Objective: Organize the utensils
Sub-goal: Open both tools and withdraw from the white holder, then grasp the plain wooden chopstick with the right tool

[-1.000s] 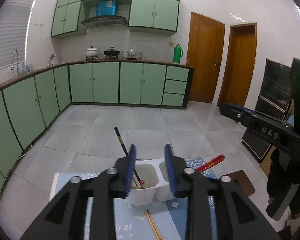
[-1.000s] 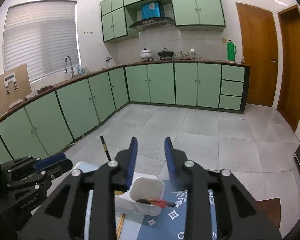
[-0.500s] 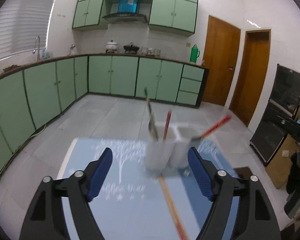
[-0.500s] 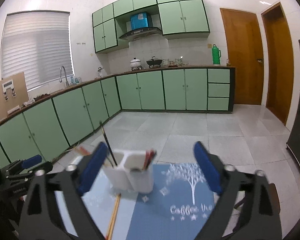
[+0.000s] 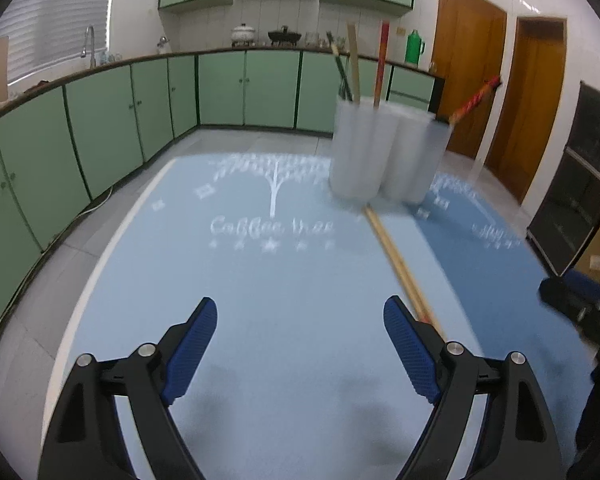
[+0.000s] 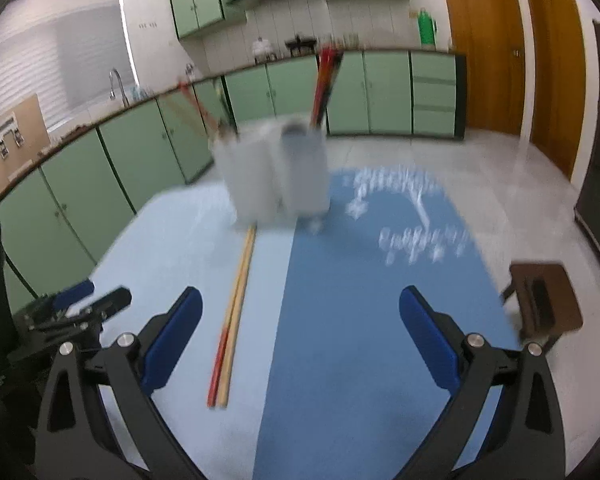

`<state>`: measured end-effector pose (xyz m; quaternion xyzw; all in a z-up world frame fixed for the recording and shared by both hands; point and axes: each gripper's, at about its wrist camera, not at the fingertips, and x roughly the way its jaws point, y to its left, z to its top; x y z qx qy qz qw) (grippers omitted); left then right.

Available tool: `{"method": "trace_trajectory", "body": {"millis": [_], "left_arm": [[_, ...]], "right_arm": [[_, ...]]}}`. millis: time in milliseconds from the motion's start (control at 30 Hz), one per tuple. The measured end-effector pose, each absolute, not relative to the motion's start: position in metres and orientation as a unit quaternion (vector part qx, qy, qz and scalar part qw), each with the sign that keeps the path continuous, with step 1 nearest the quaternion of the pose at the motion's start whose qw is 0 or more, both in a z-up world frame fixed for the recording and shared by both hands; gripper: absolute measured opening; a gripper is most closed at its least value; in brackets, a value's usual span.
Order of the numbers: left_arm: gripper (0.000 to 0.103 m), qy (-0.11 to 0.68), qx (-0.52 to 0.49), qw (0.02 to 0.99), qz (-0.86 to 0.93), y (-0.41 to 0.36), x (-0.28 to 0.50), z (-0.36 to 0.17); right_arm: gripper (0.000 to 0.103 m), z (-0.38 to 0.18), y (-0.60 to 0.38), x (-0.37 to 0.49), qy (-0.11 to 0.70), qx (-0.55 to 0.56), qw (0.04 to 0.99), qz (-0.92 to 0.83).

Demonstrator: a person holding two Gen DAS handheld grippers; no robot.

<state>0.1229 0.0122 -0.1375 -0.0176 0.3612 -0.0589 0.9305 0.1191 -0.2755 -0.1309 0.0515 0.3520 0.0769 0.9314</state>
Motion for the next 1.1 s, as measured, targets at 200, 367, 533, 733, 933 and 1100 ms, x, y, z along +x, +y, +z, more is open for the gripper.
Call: {"method": "trace_trajectory", "body": {"millis": [200, 367, 533, 733, 933, 1100], "left_arm": [[0.084, 0.377, -0.010, 0.925, -0.049, 0.014, 0.120, -0.149], [0.084, 0.385, -0.005, 0.922, -0.037, 0.019, 0.119, -0.156], [0.084, 0.387, -0.001, 0.921, -0.029, 0.023, 0.119, -0.157], [0.084, 0.393, -0.007, 0.919, -0.029, 0.027, 0.122, -0.160], [0.084, 0.402, -0.010, 0.915, -0.030, 0.027, 0.125, -0.164], [0.084, 0.408, -0.014, 0.912, -0.027, 0.027, 0.127, -0.166]], "right_arm": [[0.096, -0.162, -0.256, 0.115, 0.388, 0.039, 0.918, 0.071], [0.096, -0.170, -0.251, 0.116, 0.403, 0.030, 0.912, 0.073], [0.090, -0.171, -0.246, 0.118, 0.405, 0.015, 0.911, 0.076], [0.079, -0.175, -0.237, 0.122, 0.418, -0.006, 0.905, 0.081], [0.074, -0.180, -0.233, 0.126, 0.430, -0.020, 0.899, 0.079], [0.073, -0.181, -0.240, 0.126, 0.433, -0.019, 0.899, 0.058]]}}
